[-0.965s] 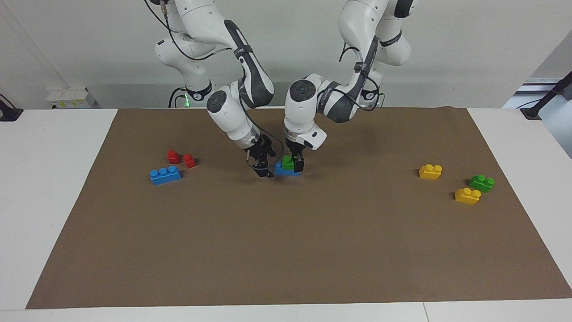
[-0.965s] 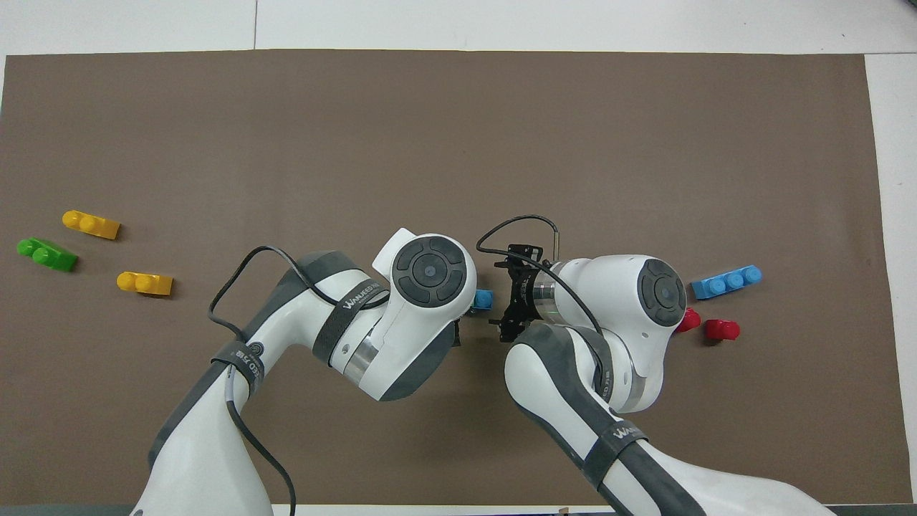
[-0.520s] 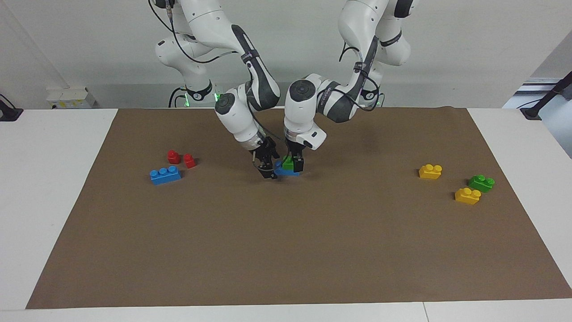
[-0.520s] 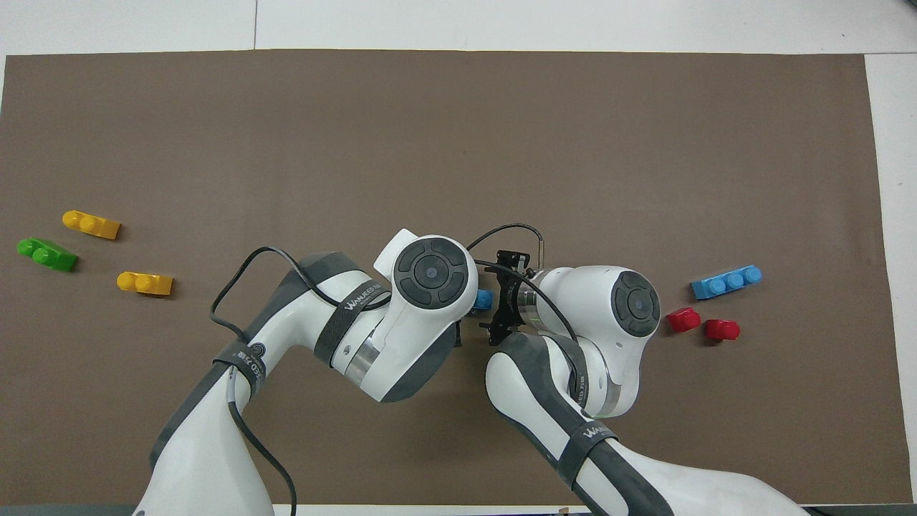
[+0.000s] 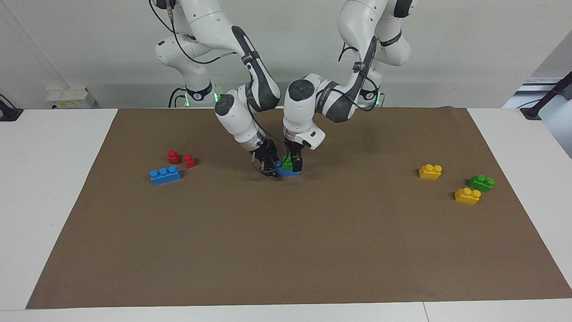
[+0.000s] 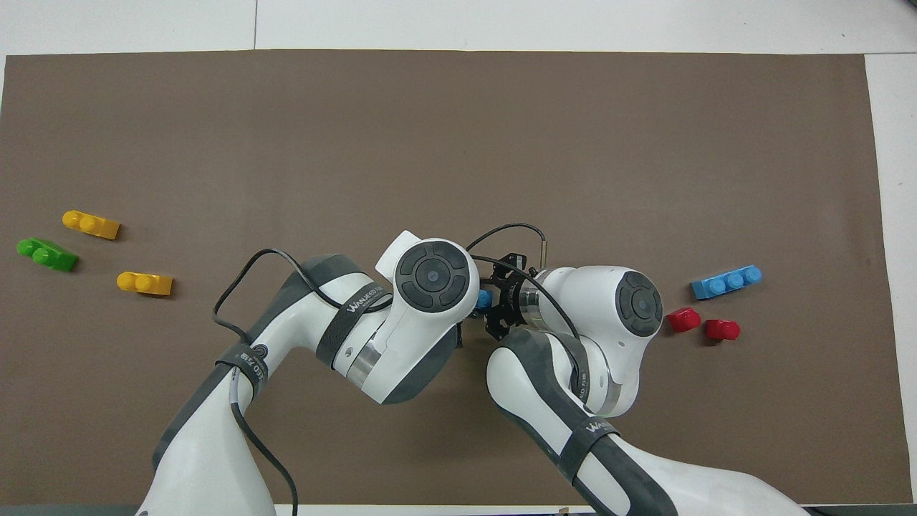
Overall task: Remove green block with left arm and hold with right
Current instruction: 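Grasp the green end with the left gripper while the right gripper grasps blue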
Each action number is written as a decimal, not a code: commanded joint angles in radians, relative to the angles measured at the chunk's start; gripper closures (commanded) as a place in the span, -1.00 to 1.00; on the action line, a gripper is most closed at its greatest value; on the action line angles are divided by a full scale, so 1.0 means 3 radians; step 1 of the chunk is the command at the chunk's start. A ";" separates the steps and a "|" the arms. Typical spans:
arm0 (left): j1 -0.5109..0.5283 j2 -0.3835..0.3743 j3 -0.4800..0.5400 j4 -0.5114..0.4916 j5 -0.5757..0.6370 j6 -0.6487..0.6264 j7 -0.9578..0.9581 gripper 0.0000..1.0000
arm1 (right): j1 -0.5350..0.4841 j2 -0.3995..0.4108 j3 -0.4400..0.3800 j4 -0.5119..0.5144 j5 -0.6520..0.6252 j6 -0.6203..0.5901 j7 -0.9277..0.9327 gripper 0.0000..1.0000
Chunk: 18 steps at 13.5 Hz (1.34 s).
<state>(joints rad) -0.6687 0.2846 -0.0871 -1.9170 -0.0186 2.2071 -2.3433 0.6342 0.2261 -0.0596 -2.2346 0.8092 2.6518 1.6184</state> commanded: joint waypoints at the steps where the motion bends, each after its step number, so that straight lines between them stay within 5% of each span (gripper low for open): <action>1: -0.0056 -0.0110 0.0045 -0.0150 0.0057 0.0098 -0.0079 -1.00 | 0.0003 0.0013 0.0004 -0.0017 0.0125 0.0073 -0.0148 0.86; 2: -0.0056 -0.0110 0.0045 -0.0150 0.0057 0.0098 -0.0074 -1.00 | 0.0003 0.0013 0.0004 -0.0017 0.0125 0.0073 -0.0158 1.00; 6: -0.0056 -0.0110 0.0045 -0.0150 0.0062 0.0088 -0.0043 -1.00 | 0.0003 0.0013 0.0004 -0.0017 0.0125 0.0073 -0.0220 1.00; 7: -0.0056 -0.0110 0.0045 -0.0150 0.0062 0.0088 -0.0038 -0.86 | 0.0003 0.0013 0.0004 -0.0017 0.0125 0.0073 -0.0225 1.00; 9: -0.0046 -0.0110 0.0045 -0.0145 0.0067 0.0093 -0.0033 -0.36 | 0.0003 0.0013 0.0004 -0.0022 0.0125 0.0073 -0.0255 1.00; 10: -0.0036 -0.0110 0.0045 -0.0140 0.0067 0.0093 -0.0028 0.26 | 0.0003 0.0013 0.0004 -0.0022 0.0125 0.0073 -0.0271 1.00; 12: -0.0026 -0.0105 0.0045 -0.0135 0.0067 0.0093 -0.0028 0.95 | 0.0003 0.0008 0.0004 -0.0022 0.0125 0.0073 -0.0271 1.00; 18: -0.0005 -0.0146 0.0060 -0.0114 0.0072 0.0063 -0.0022 1.00 | 0.0003 0.0013 0.0004 -0.0022 0.0130 0.0073 -0.0276 1.00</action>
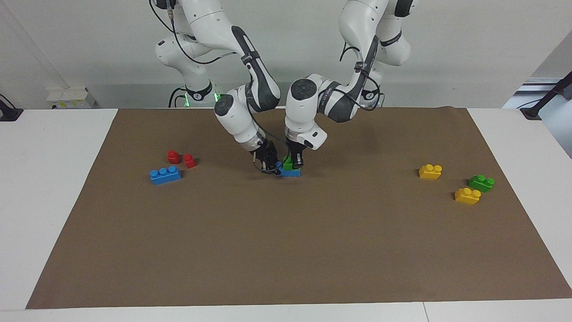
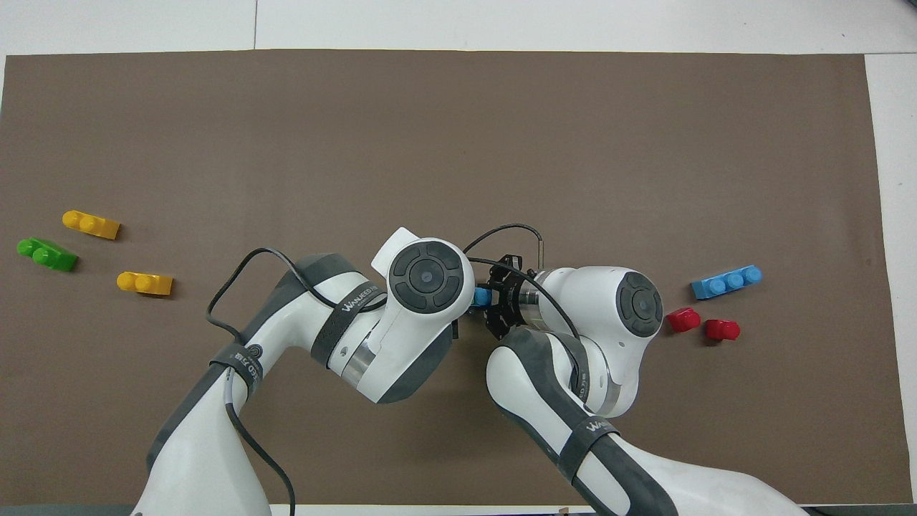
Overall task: Remove green block with left arm and hold with right
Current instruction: 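Pull the green brick away with the left gripper while the right gripper pulls blue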
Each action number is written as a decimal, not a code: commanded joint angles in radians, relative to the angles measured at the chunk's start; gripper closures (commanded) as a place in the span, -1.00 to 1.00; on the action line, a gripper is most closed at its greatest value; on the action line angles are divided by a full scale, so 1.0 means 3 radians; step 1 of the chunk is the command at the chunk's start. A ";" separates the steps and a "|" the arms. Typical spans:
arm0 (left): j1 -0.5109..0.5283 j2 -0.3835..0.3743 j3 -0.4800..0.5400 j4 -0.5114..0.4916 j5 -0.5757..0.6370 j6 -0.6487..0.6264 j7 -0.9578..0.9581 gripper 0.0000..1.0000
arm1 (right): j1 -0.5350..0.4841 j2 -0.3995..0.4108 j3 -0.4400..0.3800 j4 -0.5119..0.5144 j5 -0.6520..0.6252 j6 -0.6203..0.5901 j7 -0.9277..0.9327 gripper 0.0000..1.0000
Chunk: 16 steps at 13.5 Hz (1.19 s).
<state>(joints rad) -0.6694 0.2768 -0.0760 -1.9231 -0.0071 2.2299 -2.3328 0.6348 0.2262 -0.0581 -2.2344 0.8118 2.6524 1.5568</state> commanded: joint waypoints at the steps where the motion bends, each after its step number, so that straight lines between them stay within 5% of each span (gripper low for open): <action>1: 0.0032 -0.0170 0.0023 -0.0094 0.0034 -0.0034 -0.0058 1.00 | 0.0001 0.0013 -0.0001 -0.0023 0.0117 0.0071 -0.0071 1.00; 6: 0.0252 -0.0426 0.0018 -0.0094 0.0034 -0.0289 0.0106 1.00 | 0.0001 0.0013 -0.0001 -0.0023 0.0122 0.0071 -0.0071 1.00; 16: 0.1218 -0.0478 0.0018 -0.0099 0.0034 -0.0413 0.1321 1.00 | -0.0070 -0.0018 -0.0011 0.0069 0.0117 -0.0056 -0.0096 1.00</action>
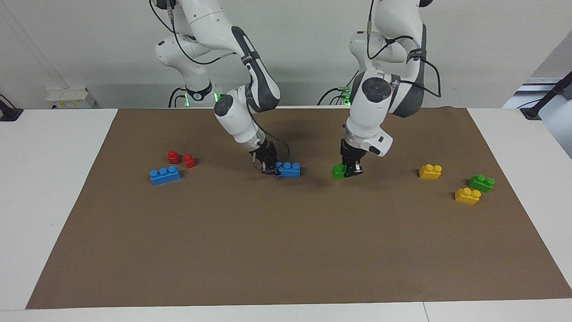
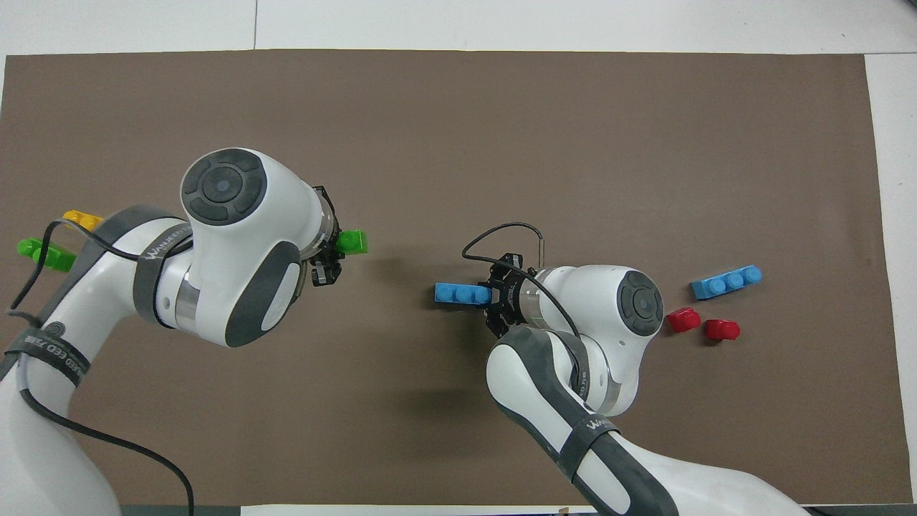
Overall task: Remove green block with left arm and hold with right
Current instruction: 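Pull the green brick away with the left gripper while the right gripper pulls blue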
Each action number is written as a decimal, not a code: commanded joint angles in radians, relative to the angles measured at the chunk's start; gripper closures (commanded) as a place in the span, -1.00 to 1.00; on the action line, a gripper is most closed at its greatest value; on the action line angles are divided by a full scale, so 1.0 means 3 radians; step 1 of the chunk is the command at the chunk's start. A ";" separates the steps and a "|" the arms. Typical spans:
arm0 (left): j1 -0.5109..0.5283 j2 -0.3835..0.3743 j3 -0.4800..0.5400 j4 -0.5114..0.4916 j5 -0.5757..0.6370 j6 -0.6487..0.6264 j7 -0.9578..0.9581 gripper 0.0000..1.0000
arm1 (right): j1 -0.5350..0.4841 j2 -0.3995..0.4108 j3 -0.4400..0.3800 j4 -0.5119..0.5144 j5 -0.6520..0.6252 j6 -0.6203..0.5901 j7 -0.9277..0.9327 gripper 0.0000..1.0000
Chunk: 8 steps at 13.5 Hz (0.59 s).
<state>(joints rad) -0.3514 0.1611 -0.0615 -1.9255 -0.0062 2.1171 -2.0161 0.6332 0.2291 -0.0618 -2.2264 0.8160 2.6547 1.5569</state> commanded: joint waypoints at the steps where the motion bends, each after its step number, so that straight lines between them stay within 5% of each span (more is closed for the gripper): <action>1: 0.0265 -0.0087 -0.0030 -0.0091 0.0031 -0.0031 0.0439 1.00 | -0.0152 -0.0048 -0.0003 0.0088 0.0097 -0.0186 -0.0173 1.00; 8: 0.0951 -0.0066 -0.0030 -0.0127 0.0031 0.0101 0.1942 1.00 | -0.1388 -0.0068 -0.0019 0.0839 -0.0510 -0.1796 -0.0868 1.00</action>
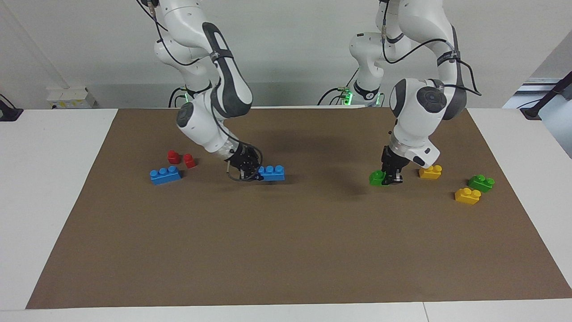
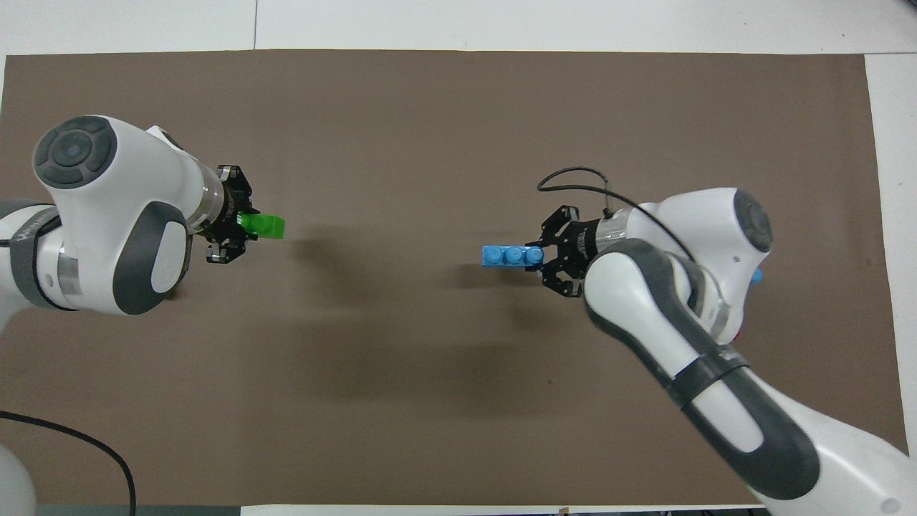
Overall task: Remove green block with left arm and hold with right
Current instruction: 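Pull the green brick away with the left gripper while the right gripper pulls blue, then lower the green brick with the left gripper while the right gripper lowers blue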
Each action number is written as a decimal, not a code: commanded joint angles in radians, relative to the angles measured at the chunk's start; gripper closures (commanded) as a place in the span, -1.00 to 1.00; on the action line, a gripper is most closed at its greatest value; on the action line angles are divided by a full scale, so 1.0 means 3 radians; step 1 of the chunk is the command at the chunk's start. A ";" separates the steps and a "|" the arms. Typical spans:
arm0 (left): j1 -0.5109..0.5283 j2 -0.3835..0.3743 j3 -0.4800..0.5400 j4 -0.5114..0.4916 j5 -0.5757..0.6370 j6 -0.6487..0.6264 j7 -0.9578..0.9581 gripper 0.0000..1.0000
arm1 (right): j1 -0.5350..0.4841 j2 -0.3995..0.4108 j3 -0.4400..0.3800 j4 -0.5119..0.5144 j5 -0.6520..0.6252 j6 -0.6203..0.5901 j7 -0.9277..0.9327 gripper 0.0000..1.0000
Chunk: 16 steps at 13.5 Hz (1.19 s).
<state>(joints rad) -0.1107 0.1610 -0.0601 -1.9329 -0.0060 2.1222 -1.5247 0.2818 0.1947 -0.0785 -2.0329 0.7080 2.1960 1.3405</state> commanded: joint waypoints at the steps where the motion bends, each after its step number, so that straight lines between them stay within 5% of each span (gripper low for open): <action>1: 0.0230 -0.0066 -0.0035 -0.0122 0.0030 0.0135 0.0489 1.00 | -0.0395 0.0062 0.0037 0.0287 -0.0181 -0.0451 -0.0320 1.00; 10: 0.0747 0.0133 -0.0035 -0.0271 0.0030 0.0738 0.1666 1.00 | -0.1250 0.0235 0.0032 0.0247 -0.0330 -0.0581 -0.1257 1.00; 16: 0.0778 0.0445 -0.0025 -0.0209 0.0035 0.1056 0.1979 1.00 | -0.1348 0.0333 0.0027 0.0130 -0.0335 -0.0371 -0.1513 1.00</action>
<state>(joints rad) 0.1110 0.2739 -0.0613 -1.9991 -0.0060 2.4040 -0.9577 -0.1096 0.2965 -0.0815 -1.9705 0.6279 2.0526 0.9147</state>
